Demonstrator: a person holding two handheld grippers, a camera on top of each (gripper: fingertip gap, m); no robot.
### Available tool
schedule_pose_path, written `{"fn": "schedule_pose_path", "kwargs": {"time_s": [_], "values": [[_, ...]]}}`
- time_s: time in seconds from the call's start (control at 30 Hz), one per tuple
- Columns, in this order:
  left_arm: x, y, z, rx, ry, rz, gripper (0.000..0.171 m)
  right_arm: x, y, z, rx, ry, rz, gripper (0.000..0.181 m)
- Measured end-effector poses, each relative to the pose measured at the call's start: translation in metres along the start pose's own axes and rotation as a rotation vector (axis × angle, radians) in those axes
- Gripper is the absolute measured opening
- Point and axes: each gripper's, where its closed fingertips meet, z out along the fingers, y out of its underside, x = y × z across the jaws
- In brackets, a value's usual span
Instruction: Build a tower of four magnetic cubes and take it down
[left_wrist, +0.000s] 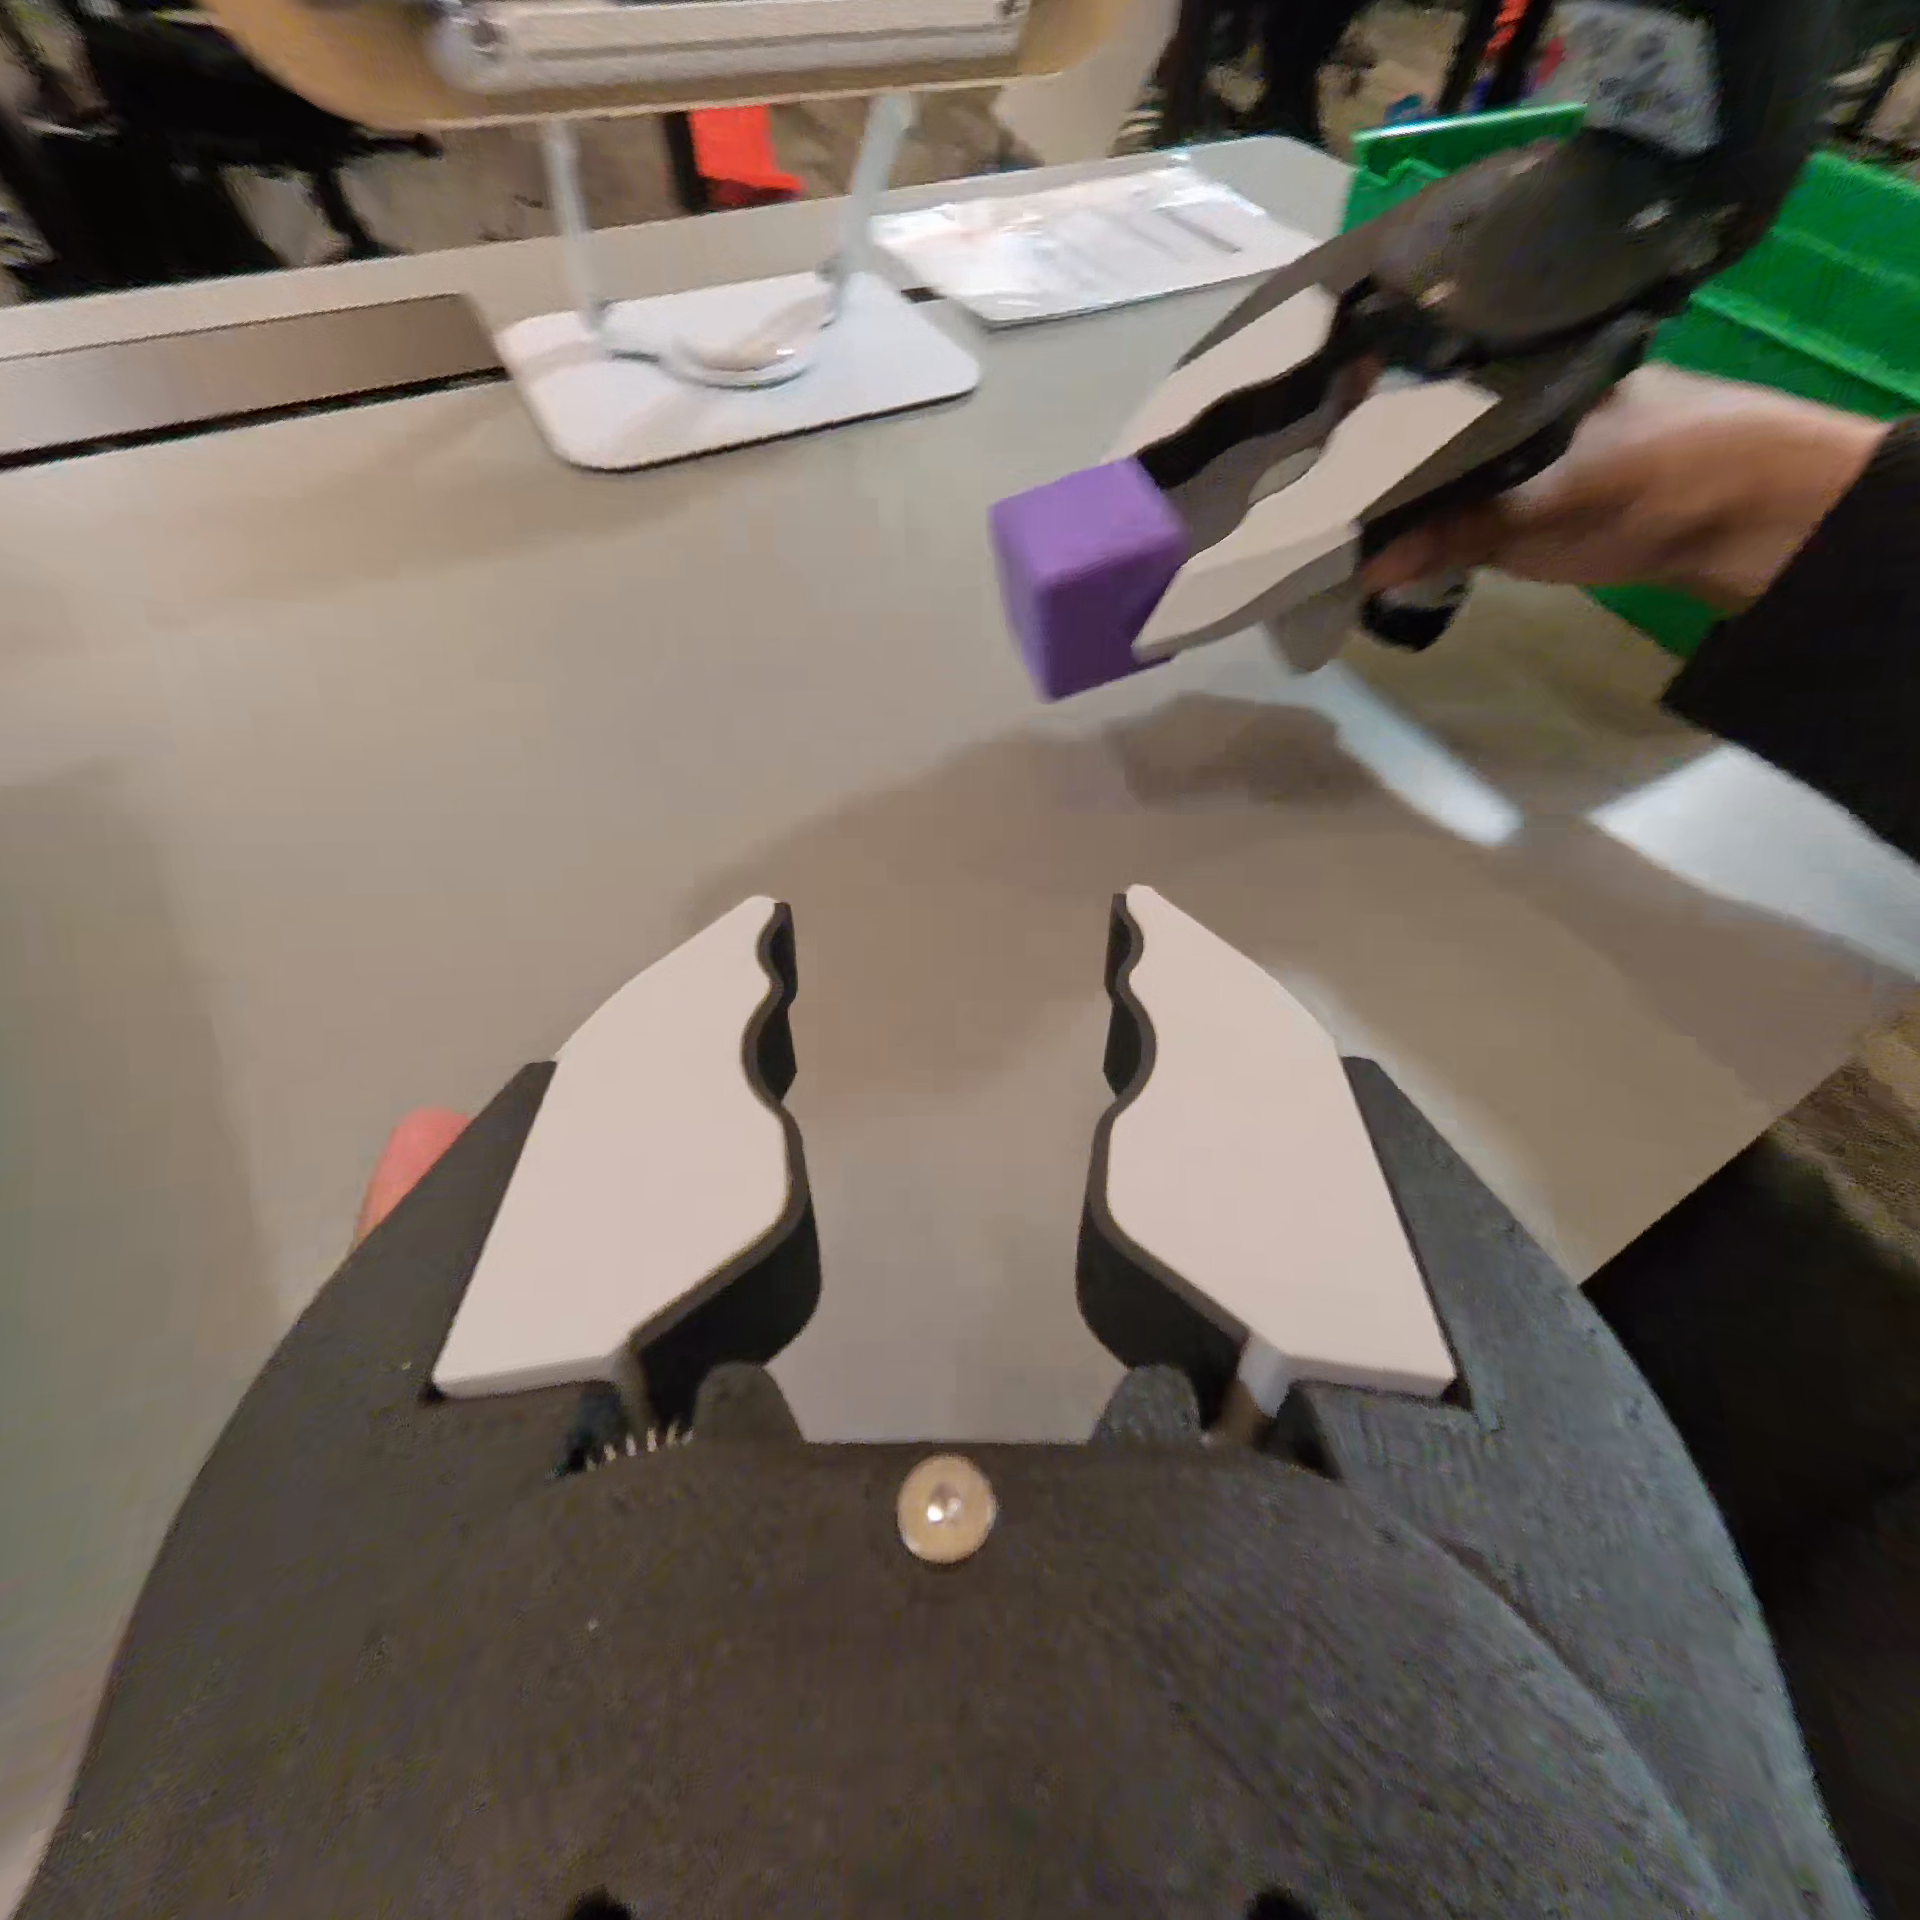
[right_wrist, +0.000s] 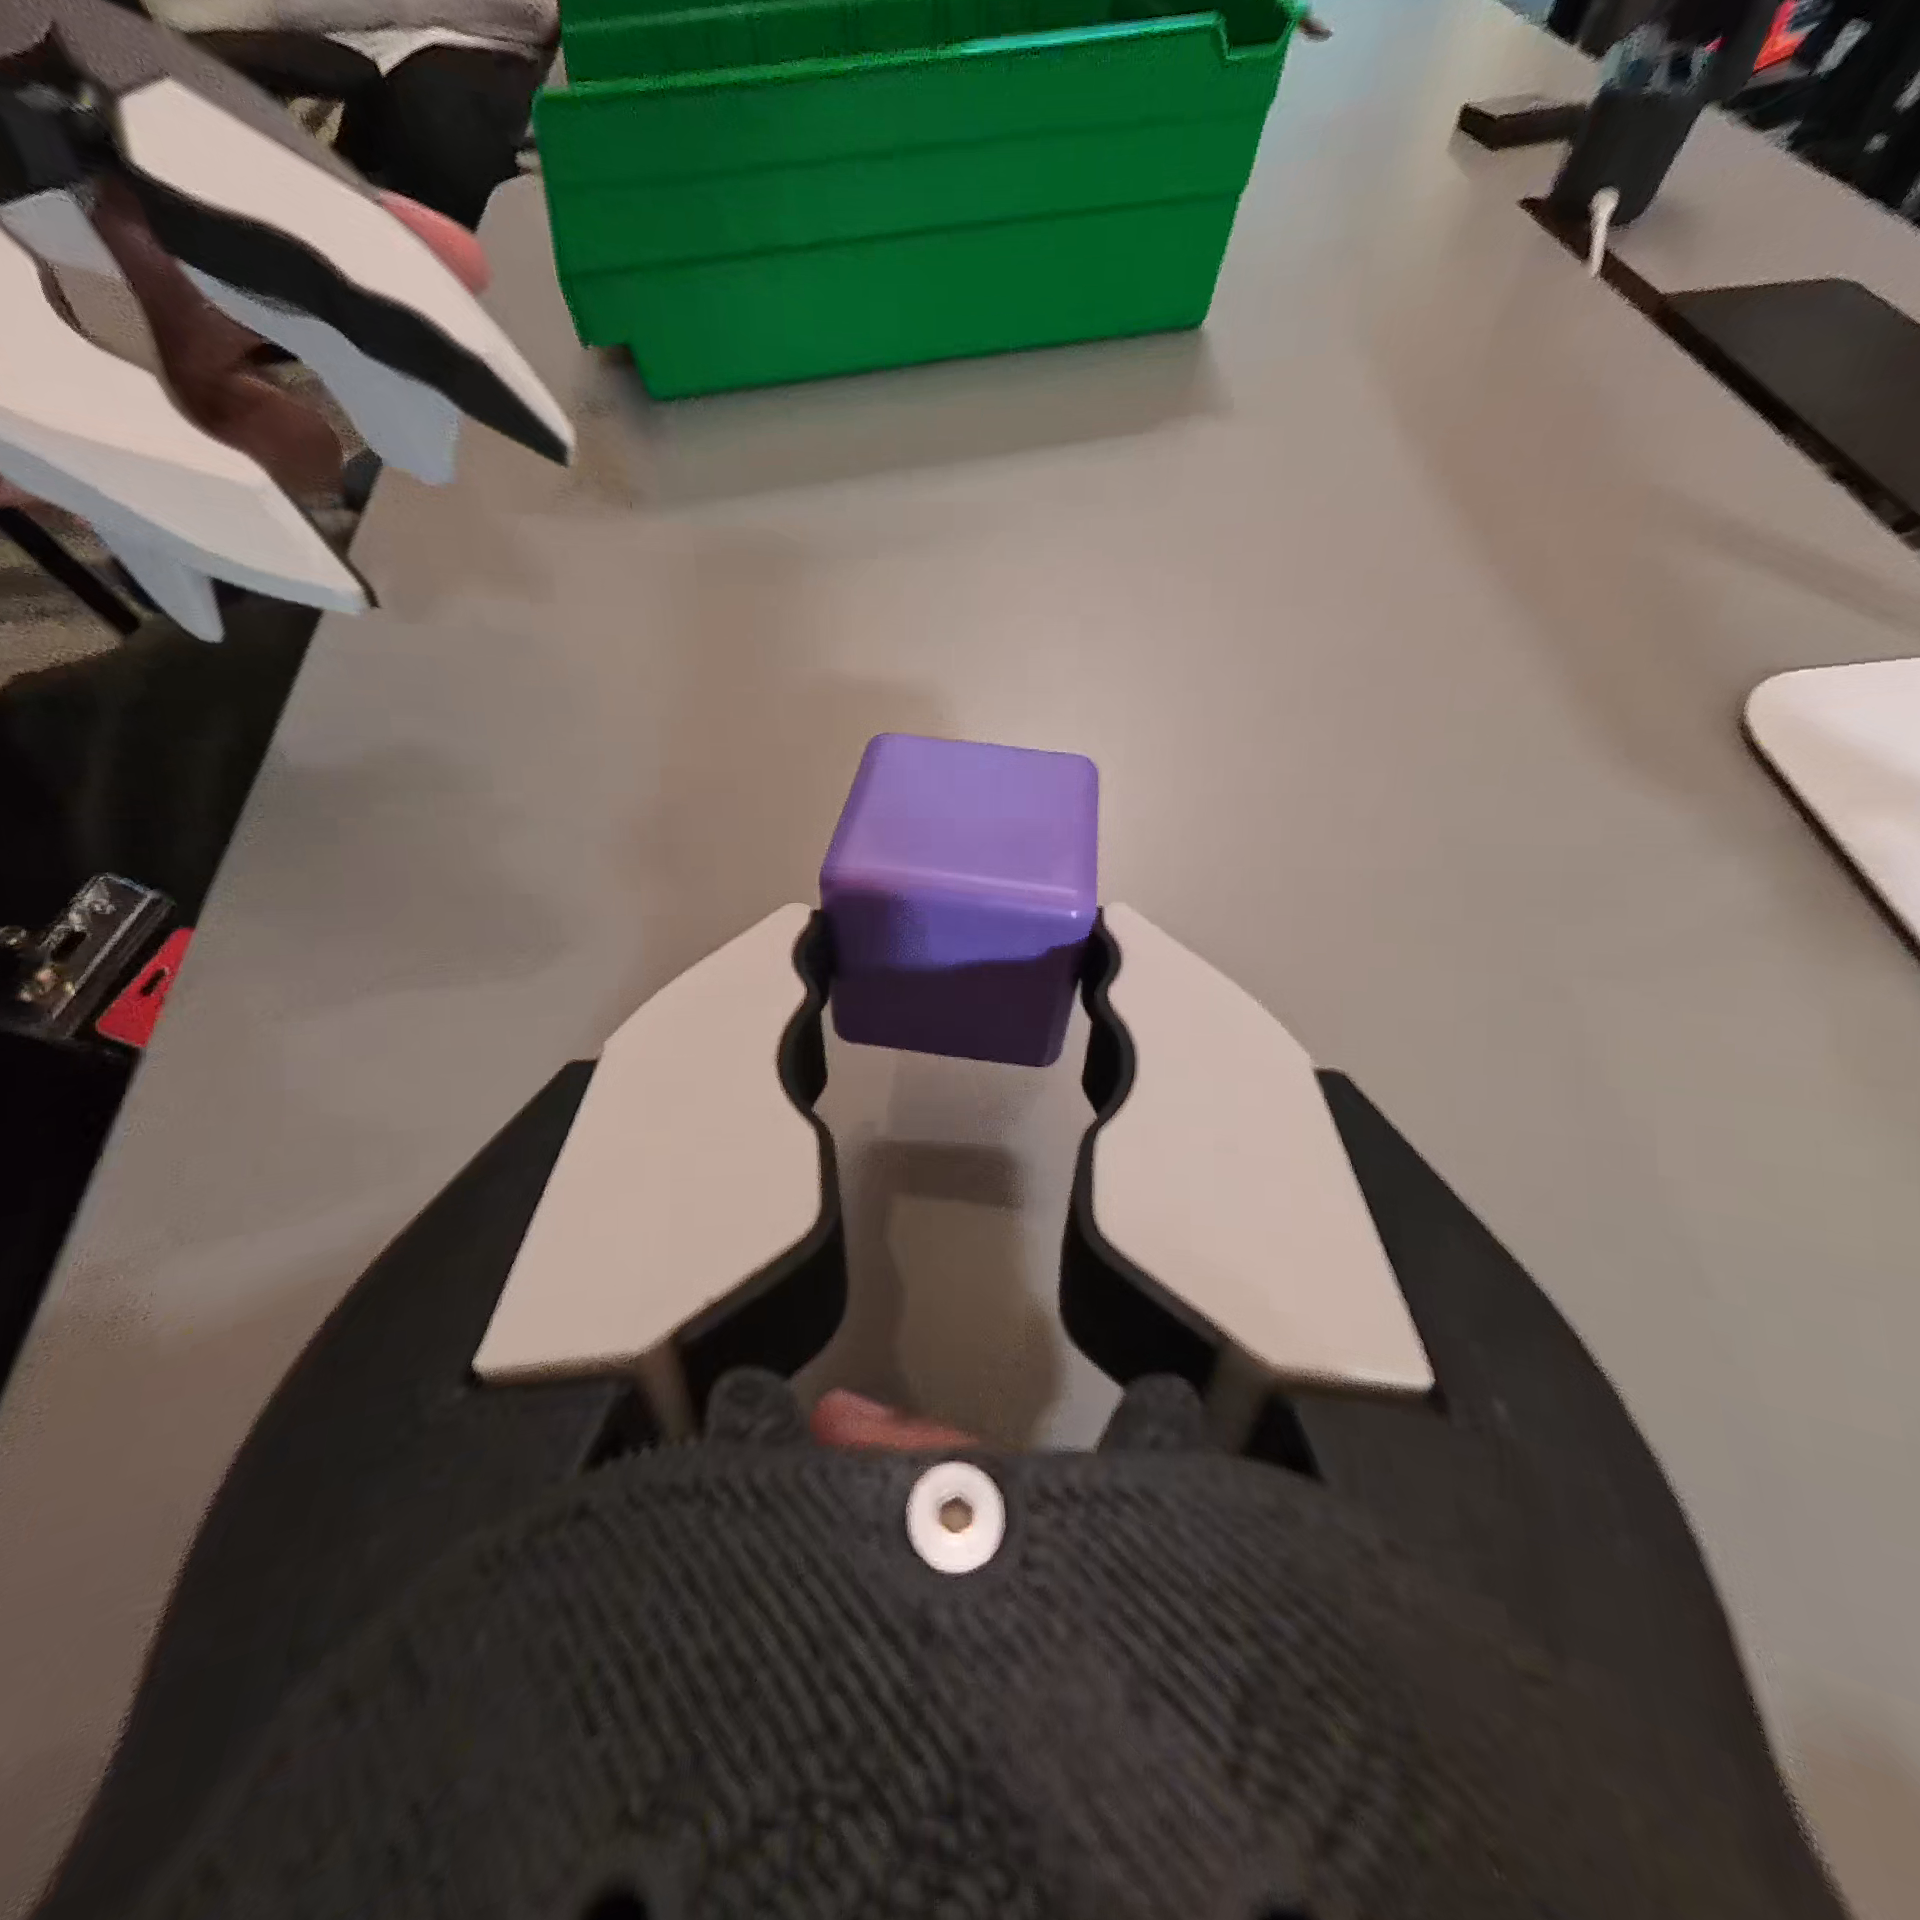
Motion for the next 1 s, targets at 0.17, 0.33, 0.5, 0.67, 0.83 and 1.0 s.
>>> {"fn": "schedule_pose_path", "kwargs": {"time_s": [0.17,0.33,0.5,0.67,0.83,1.0], "values": [[0.010,0.006,0.043,-0.039,0.101,-0.041,0.057,0.000,0.032,0.008,-0.075,-0.032,-0.033,0.048],[0.011,0.022,0.035,-0.055,0.141,-0.033,0.053,0.003,0.033,0.008,-0.081,-0.029,-0.052,0.048],[-0.004,0.024,0.029,-0.046,0.068,0.105,0.052,0.004,0.044,0.011,-0.160,-0.023,-0.061,0.048],[-0.001,0.033,0.030,-0.084,0.126,0.039,0.052,0.010,0.058,0.008,-0.236,-0.002,-0.063,0.048],[-0.004,0.032,0.028,-0.076,0.135,0.003,0.052,0.021,0.065,0.002,-0.263,0.059,-0.028,0.050],[-0.004,0.034,0.030,-0.091,0.142,-0.012,0.052,0.022,0.065,0.001,-0.260,0.071,-0.042,0.044]]}}
